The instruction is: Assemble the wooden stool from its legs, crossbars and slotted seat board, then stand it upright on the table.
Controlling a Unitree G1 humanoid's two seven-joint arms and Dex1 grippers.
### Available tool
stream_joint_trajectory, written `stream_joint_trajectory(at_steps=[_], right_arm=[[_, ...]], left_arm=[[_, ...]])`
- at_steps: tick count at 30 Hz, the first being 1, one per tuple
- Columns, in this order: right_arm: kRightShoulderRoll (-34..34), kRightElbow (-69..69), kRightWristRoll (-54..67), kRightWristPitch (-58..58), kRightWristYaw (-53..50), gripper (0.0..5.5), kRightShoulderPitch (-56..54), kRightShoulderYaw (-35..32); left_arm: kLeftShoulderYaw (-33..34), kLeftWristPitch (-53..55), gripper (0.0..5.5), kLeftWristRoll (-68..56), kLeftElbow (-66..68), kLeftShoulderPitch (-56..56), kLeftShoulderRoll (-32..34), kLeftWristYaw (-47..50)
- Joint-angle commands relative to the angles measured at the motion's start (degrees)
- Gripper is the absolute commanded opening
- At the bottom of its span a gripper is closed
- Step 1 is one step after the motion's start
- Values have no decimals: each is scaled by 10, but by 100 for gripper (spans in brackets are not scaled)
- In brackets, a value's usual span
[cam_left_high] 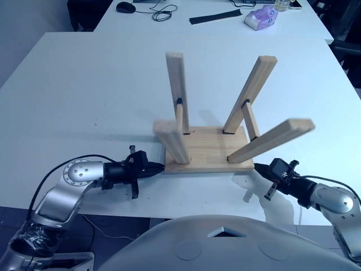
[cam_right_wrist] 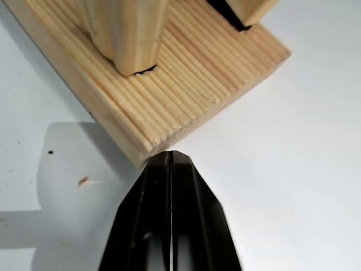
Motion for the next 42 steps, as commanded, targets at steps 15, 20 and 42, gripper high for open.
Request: stream_joint_trajectory(at_steps=[15,20,42], right_arm=[[-24,-251,156,135,28,2,38,-96],[-48,-252,190,106,22,2,70,-109],[-243,-252,459,71,-39,2,116,-226]], left_arm=[[138,140,26,-198,-158,31,32,-22],[200,196,26,-274,-181,23,51,-29],[261,289,26,-359,-171,25,76,-33]])
